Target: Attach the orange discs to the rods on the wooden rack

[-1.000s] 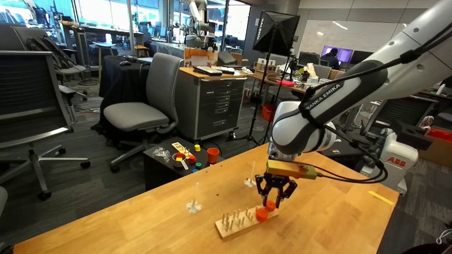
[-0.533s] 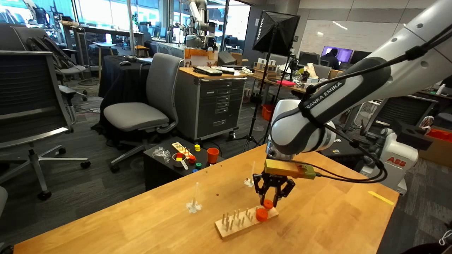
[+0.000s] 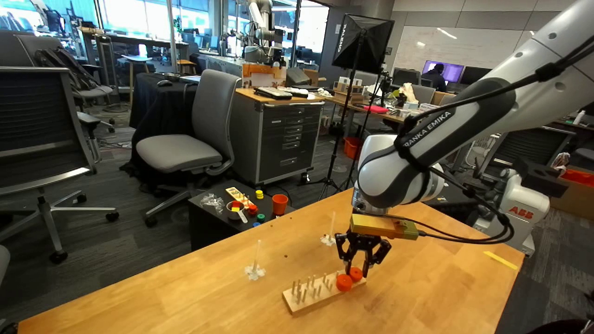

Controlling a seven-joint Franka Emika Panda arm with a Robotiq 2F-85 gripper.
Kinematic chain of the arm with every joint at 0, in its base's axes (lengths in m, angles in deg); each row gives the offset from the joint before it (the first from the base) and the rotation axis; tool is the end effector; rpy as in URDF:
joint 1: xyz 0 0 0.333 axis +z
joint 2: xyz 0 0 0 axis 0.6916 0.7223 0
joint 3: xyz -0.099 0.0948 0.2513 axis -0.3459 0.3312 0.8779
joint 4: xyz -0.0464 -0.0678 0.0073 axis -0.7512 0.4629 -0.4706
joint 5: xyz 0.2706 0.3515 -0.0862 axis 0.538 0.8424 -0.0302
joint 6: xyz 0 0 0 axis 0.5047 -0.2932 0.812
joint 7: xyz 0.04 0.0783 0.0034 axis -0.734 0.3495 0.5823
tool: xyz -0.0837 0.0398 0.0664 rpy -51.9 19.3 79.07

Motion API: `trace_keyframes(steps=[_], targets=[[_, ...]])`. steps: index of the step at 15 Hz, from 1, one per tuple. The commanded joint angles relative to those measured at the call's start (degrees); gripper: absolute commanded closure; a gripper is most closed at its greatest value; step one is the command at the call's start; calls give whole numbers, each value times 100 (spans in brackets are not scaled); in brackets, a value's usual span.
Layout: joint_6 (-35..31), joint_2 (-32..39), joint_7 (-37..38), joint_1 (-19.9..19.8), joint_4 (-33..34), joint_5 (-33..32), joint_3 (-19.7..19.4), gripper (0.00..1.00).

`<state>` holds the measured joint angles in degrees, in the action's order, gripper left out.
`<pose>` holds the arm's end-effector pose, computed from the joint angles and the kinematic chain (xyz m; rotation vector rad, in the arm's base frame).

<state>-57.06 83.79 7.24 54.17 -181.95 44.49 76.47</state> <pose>0.6306 0.0833 -0.0470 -2.8695 1.0596 0.3322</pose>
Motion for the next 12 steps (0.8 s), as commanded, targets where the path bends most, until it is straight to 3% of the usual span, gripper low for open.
trace_keyframes(steps=[1,12], targets=[[-36,-76,-49,-97,-127,-59,78,83],[-31,18,-29,-103,-10,-93,65,83]])
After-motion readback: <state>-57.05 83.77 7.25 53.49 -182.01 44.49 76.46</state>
